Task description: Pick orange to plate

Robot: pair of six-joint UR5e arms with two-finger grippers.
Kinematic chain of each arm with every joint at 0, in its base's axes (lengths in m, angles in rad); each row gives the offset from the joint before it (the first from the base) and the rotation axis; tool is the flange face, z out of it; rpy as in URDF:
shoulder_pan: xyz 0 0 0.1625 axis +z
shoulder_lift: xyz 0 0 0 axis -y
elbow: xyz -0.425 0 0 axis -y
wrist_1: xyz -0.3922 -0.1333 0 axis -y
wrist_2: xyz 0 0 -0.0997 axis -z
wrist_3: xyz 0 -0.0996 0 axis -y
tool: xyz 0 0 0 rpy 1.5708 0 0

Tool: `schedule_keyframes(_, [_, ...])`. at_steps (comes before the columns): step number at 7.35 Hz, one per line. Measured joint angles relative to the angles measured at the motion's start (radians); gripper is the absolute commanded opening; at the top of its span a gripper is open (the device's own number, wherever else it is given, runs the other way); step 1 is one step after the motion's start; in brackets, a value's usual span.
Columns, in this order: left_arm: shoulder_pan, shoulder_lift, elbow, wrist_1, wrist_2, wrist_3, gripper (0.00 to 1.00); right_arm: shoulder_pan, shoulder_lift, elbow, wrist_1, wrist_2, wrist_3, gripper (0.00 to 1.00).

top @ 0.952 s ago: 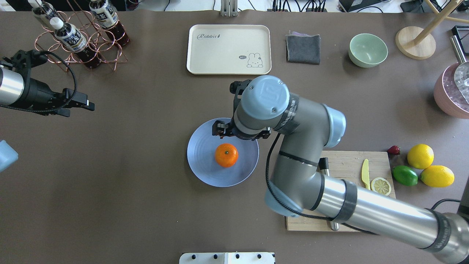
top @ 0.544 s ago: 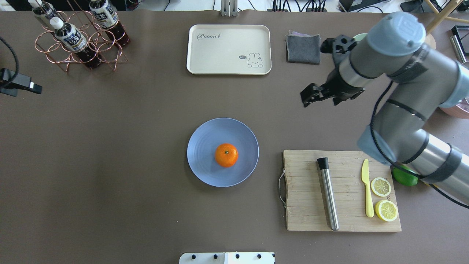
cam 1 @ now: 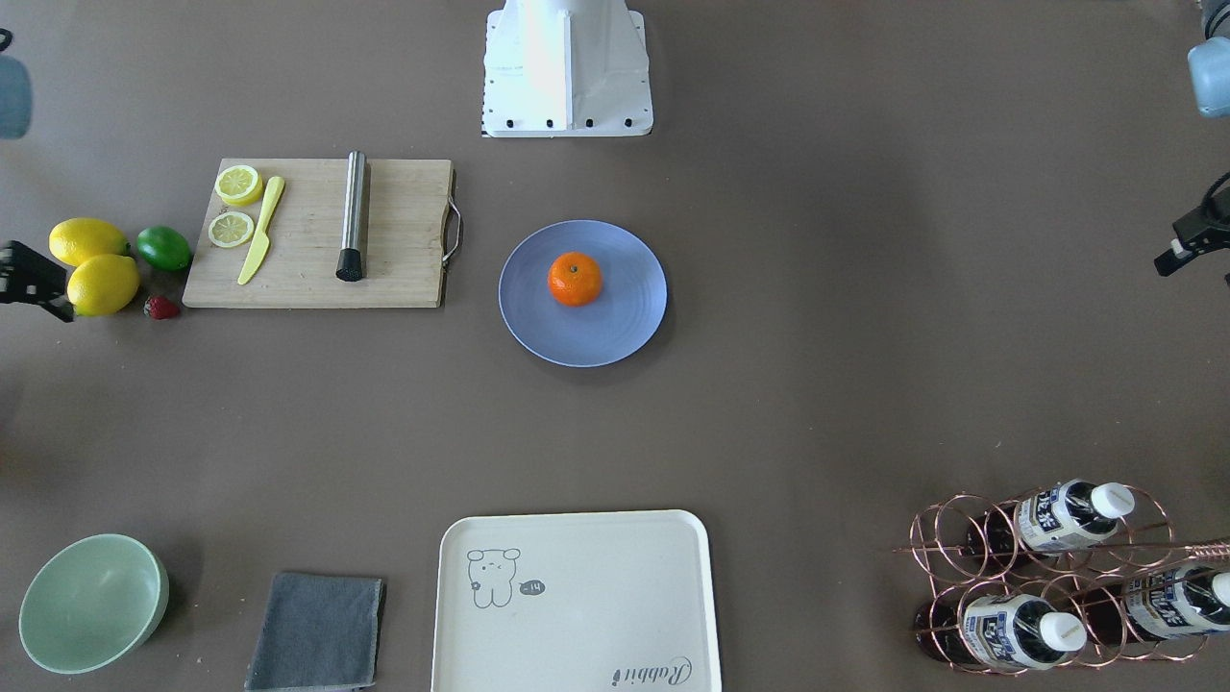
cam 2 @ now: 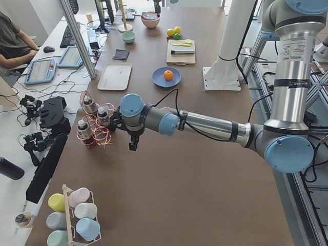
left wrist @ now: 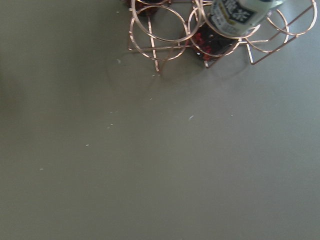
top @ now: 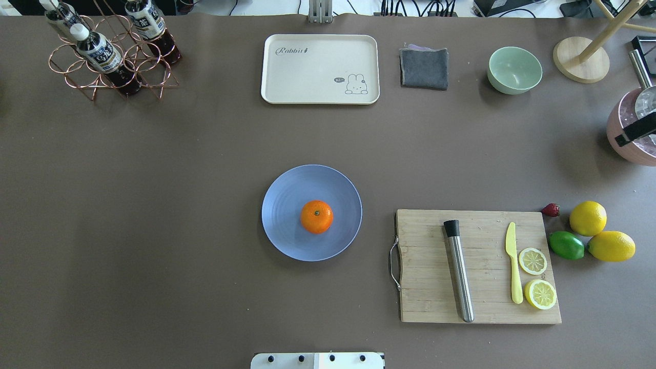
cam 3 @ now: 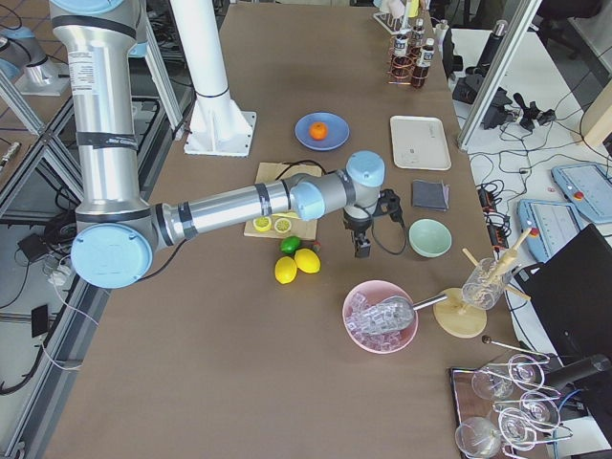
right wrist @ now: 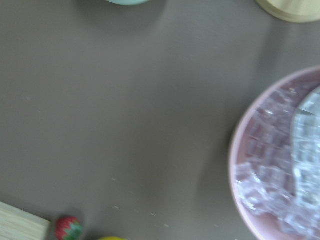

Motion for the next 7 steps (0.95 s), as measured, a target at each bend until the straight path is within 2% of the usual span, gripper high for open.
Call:
schedule_keyframes(1, [-0.039, -0.003, 0.002, 0.085, 0.002, 0.077, 0.97, 0.094, -0.031, -0.068, 0.000, 0.007, -0.150, 1.00])
schedule_keyframes(3, [-0.083, 0.005, 0.013, 0.135, 0.007, 0.119, 0.97, 0.210, -0.047, -0.163, -0.001, 0.010, -0.313, 1.00])
schedule_keyframes(5, [-0.099, 0.038, 0.013, 0.111, 0.009, 0.121, 0.97, 0.238, -0.046, -0.184, -0.001, 0.011, -0.346, 1.00])
schedule_keyframes(7, [-0.104, 0.078, 0.016, 0.007, 0.010, 0.126, 0.97, 0.242, -0.043, -0.182, -0.001, 0.011, -0.347, 1.00])
